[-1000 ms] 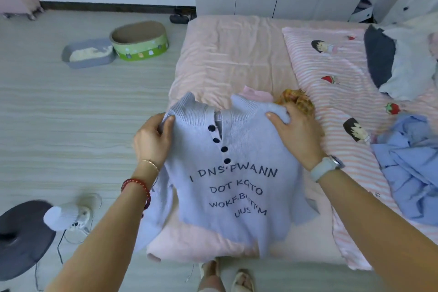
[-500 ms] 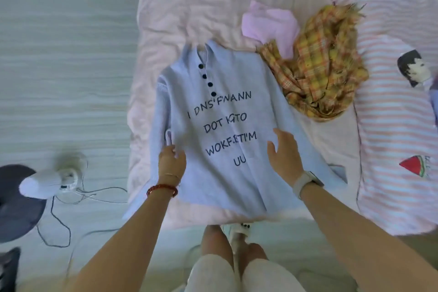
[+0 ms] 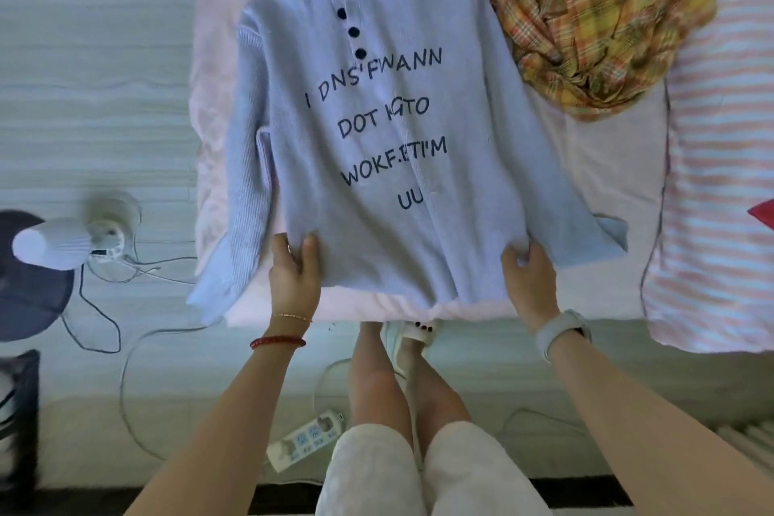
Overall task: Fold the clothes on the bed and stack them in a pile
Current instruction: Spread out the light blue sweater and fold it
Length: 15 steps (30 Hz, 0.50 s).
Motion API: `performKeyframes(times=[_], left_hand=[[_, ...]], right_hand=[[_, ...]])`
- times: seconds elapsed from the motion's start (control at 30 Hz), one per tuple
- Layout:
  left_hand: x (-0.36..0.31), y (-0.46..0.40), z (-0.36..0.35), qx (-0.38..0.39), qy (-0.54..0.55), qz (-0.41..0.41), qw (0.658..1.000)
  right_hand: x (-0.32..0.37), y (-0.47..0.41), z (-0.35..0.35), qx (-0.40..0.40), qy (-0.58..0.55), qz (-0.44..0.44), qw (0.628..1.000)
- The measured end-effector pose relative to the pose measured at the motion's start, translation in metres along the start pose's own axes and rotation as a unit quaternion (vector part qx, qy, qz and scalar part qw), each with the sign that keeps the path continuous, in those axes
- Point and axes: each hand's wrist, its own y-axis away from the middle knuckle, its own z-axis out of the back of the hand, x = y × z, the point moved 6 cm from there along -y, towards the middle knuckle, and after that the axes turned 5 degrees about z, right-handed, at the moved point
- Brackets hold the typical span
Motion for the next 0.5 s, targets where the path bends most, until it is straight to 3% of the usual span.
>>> performKeyframes(times=[0.17, 0.27, 0.37, 0.5], left_hand=[[-0.017, 0.014, 0.024, -0.004, 0.045, -0.023, 0.999], [-0.018, 0.018, 0.043, 0.006, 0.034, -0.02, 0.999], [-0.003, 0.022, 0.055, 0.026, -0.076, 0.009, 0.997], [0.025, 0.032, 0.071, -0.007, -0.232, 0.062, 0.971]], right_hand=[[0.023, 0.028, 0.027, -0.085, -0.071, 0.094, 0.989], [0.026, 0.04, 0.037, -0.08, -0.086, 0.11, 0.987], [0.025, 0.048, 0.037, -0.037, -0.057, 0.117, 0.991], [0.001, 0.066, 0.032, 0.025, 0.049, 0.087, 0.995]])
